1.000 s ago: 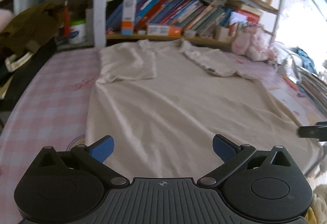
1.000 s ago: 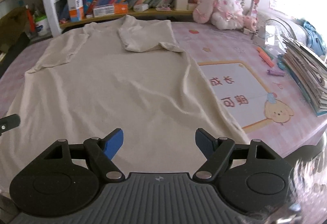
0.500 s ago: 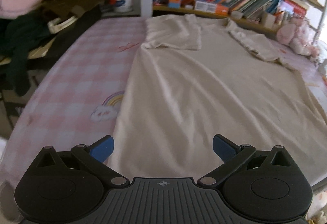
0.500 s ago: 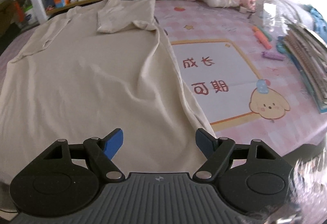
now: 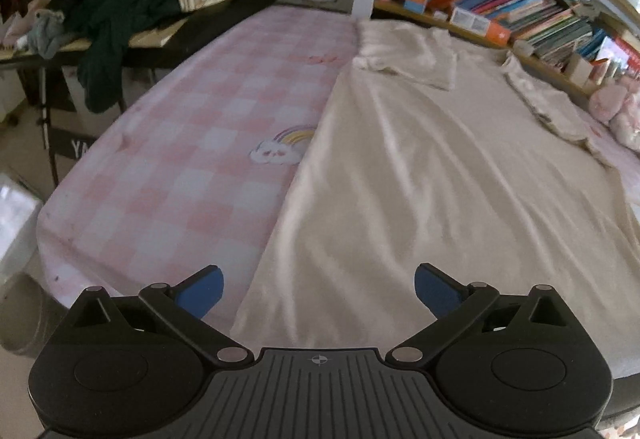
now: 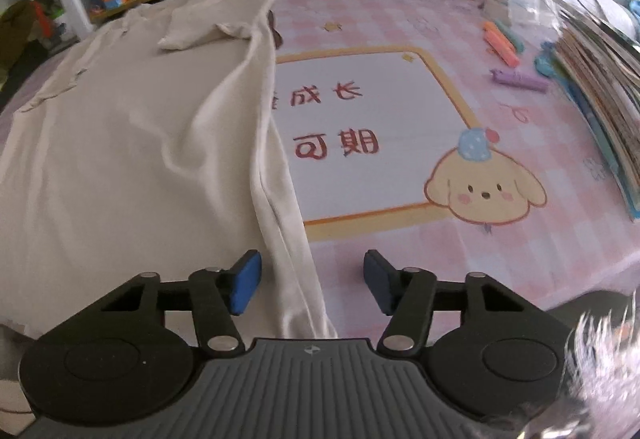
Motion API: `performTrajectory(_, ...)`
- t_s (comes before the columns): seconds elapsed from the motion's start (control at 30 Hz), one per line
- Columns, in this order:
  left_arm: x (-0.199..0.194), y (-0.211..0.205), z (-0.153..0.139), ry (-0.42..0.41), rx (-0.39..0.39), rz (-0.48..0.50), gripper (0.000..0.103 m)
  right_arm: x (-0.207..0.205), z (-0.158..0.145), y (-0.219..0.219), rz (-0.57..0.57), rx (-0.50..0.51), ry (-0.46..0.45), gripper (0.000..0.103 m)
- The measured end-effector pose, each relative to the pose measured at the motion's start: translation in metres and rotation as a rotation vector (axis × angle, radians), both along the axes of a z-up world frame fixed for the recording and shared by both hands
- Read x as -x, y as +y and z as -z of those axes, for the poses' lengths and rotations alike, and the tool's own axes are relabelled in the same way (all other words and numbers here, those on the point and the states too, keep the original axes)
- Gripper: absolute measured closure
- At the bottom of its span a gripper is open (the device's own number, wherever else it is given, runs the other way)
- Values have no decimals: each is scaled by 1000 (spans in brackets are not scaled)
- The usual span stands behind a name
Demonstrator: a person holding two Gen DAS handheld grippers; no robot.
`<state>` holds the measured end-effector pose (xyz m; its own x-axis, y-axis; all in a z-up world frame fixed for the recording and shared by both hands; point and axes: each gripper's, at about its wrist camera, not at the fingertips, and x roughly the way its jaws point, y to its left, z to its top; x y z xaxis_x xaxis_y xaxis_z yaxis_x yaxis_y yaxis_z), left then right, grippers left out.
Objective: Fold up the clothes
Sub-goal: 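Grasp the hem with the right gripper while the left gripper grasps the hem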
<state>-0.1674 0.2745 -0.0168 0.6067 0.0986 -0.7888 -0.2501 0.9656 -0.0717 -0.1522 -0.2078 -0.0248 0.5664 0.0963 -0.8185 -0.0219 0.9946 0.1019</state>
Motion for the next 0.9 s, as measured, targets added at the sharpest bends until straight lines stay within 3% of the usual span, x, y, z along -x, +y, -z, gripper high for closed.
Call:
performTrajectory(0.03, 0, 2, 1, 5, -1, -10, 2, 1, 0, 0, -21, 7, 0, 50)
performTrajectory(0.13, 0, 5, 1, 8, -21, -26, 5, 4, 0, 1, -69, 17, -9, 65)
performTrajectory(0.2, 2, 6, 0, -5, -2, -33, 5, 6, -2, 4, -105, 2, -6, 85)
performTrajectory(0.27, 4, 8, -1, -17, 18, -39, 6, 7, -3, 10, -142, -5, 0, 97)
performTrajectory(0.4, 6, 8, -1, -22, 62, -10, 7, 16, -11, 15, -175, -31, -5, 99)
performTrajectory(0.73, 5, 15, -2, 0, 59, 39, 8, 25, -17, 6, -119, -76, 24, 99)
performTrajectory(0.8, 7, 22, -1, 8, 67, 41, 13, 26, -17, 5, -108, -82, 29, 99)
performTrajectory(0.87, 9, 30, 1, 12, 82, 30, 28, 25, -14, 2, -77, -102, 42, 99)
performTrajectory(0.9, 10, 35, 1, 9, 88, 20, 30, 24, -13, 1, -61, -113, 49, 99)
